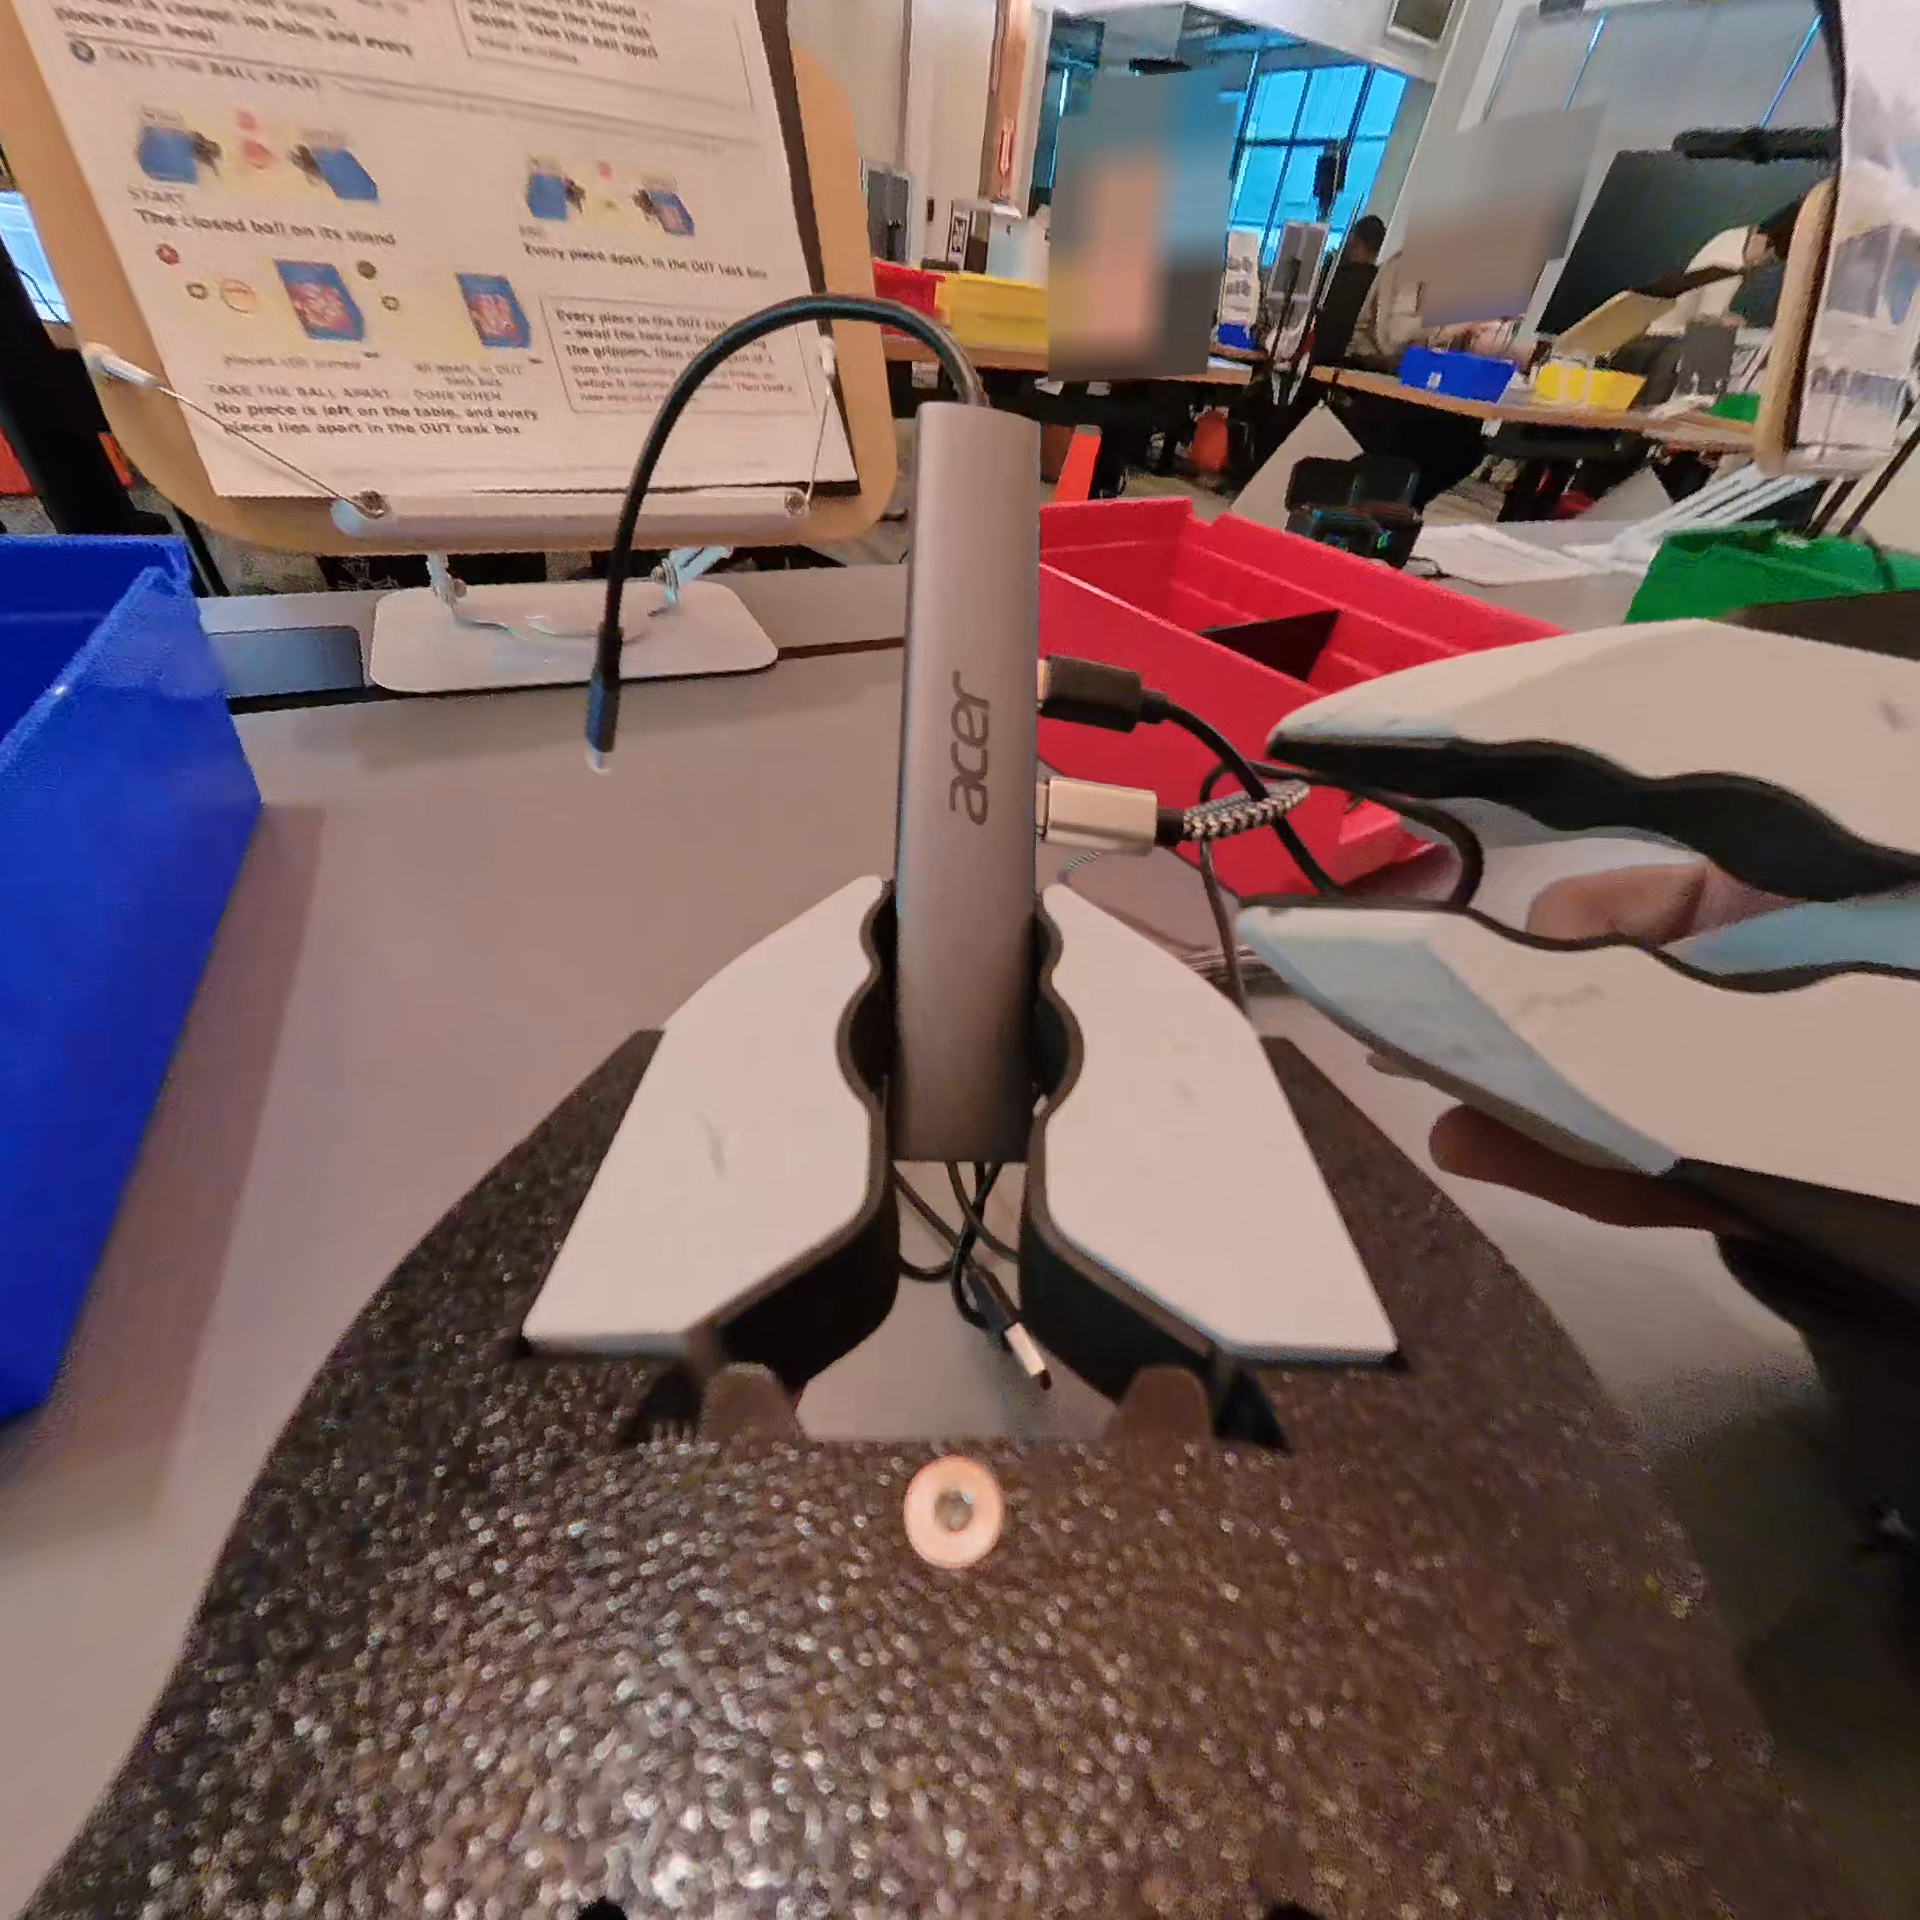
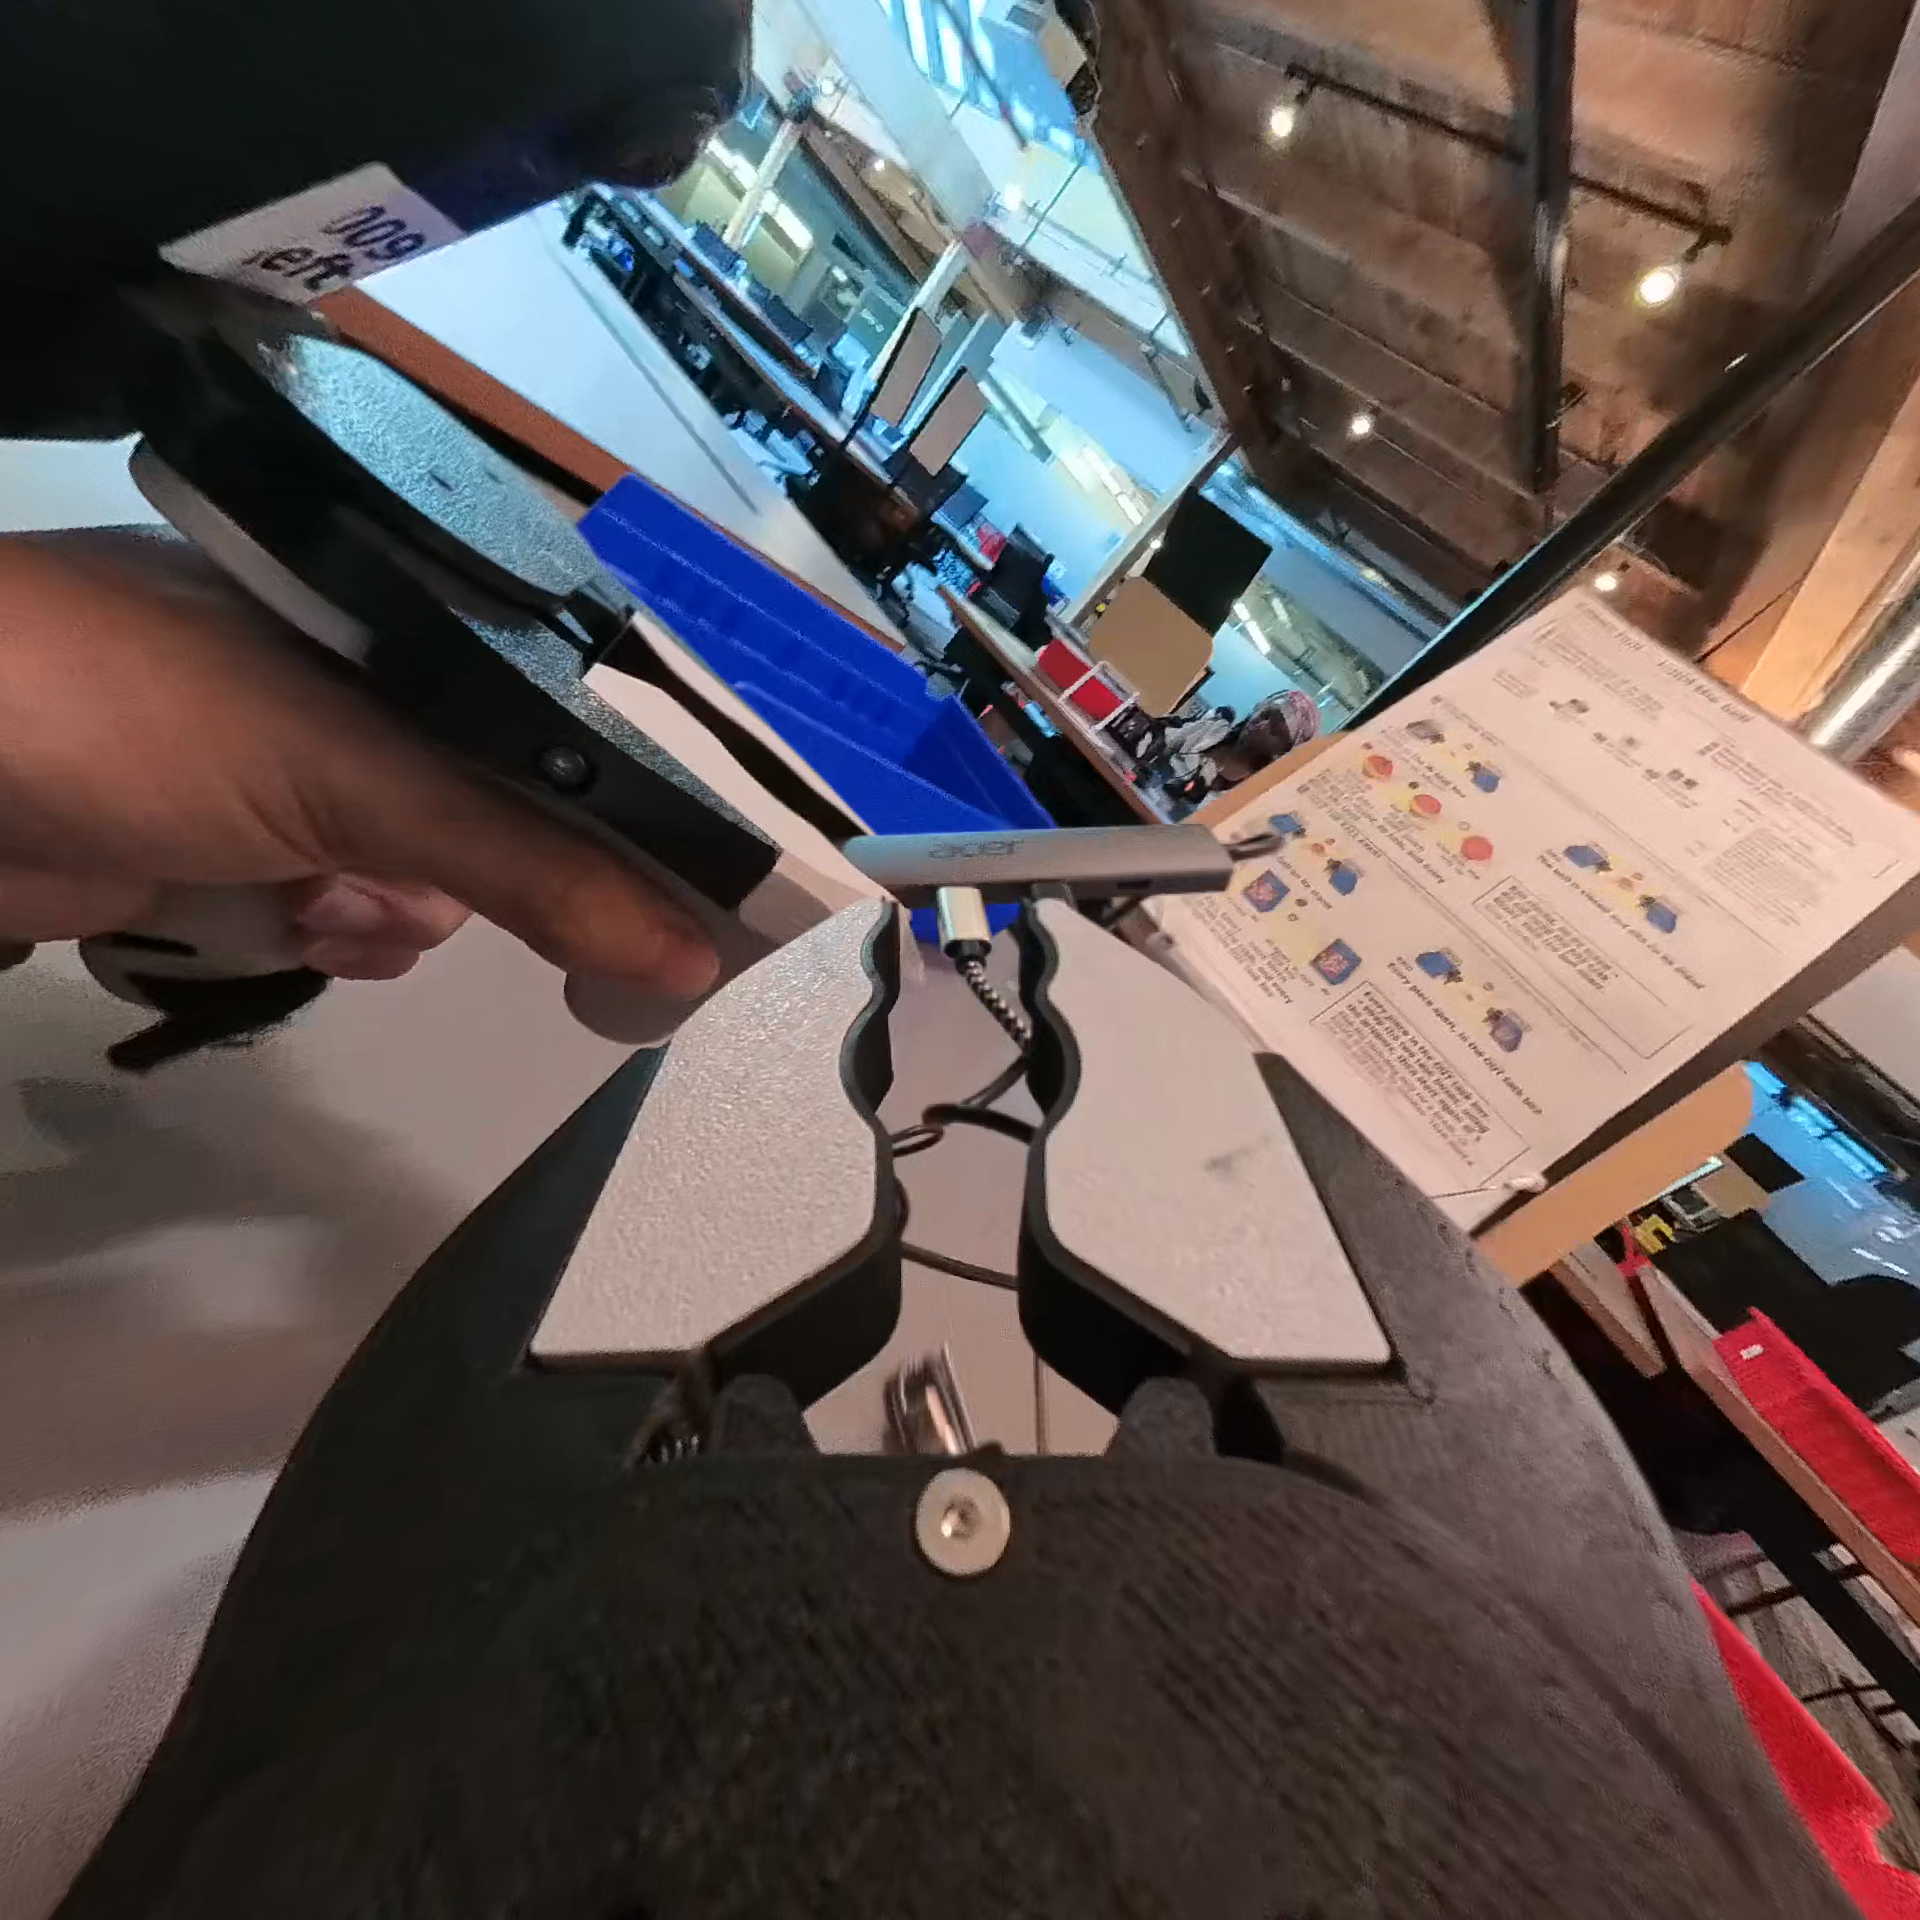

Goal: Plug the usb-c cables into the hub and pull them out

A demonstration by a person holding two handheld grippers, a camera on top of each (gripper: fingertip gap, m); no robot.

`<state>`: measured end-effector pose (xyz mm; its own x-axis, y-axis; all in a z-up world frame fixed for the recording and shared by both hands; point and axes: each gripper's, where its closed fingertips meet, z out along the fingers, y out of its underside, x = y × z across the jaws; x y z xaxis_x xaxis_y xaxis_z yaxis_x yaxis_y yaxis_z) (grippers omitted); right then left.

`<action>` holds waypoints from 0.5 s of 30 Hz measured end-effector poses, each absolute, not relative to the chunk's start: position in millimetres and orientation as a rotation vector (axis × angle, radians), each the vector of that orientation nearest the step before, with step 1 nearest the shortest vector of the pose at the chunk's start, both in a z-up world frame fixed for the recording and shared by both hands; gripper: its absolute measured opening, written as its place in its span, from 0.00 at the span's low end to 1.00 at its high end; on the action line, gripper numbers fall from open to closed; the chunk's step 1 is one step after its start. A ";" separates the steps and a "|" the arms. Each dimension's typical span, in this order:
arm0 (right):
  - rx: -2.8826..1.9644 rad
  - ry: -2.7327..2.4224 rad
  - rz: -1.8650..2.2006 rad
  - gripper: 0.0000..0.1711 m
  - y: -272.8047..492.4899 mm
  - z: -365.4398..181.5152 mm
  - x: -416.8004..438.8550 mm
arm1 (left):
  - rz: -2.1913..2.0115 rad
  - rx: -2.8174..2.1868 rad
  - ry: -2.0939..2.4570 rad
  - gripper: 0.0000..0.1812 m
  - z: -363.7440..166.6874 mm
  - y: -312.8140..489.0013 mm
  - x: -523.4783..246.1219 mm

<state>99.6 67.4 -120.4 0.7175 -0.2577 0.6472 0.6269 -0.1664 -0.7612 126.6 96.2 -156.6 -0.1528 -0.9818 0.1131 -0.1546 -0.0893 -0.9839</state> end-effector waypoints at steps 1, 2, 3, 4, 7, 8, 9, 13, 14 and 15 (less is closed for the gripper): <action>-1.583 -0.313 -0.794 0.11 67.5 -125.4 101.5 | -1.319 -1.311 1.407 0.12 -159.7 94.0 127.4; -1.616 -0.298 -0.810 0.10 66.4 -129.6 107.0 | -1.319 -1.308 1.423 0.12 -162.0 91.1 128.0; -1.641 -0.292 -0.825 0.10 64.9 -133.0 111.0 | -1.328 -1.308 1.431 0.12 -163.2 88.4 128.4; -1.650 -0.293 -0.820 0.09 63.9 -134.4 111.8 | -1.326 -1.309 1.437 0.12 -164.1 87.0 128.8; -1.666 -0.252 -0.791 0.07 61.3 -136.5 116.3 | -1.327 -1.305 1.430 0.12 -163.3 87.0 128.4; -1.665 -0.254 -0.782 0.07 61.1 -136.9 115.9 | -1.328 -1.304 1.431 0.12 -163.1 87.2 128.2; -1.660 -0.256 -0.781 0.07 61.0 -136.9 115.7 | -1.329 -1.302 1.433 0.12 -163.1 87.1 128.1; -1.668 -0.257 -0.789 0.06 62.7 -139.8 116.4 | -1.341 -1.311 1.441 0.12 -165.6 85.6 128.4; -1.671 -0.261 -0.794 0.06 62.5 -140.5 116.4 | -1.344 -1.314 1.444 0.12 -166.1 85.3 128.5; -1.675 -0.264 -0.790 0.06 62.7 -141.1 115.7 | -1.341 -1.314 1.446 0.12 -166.6 85.4 128.6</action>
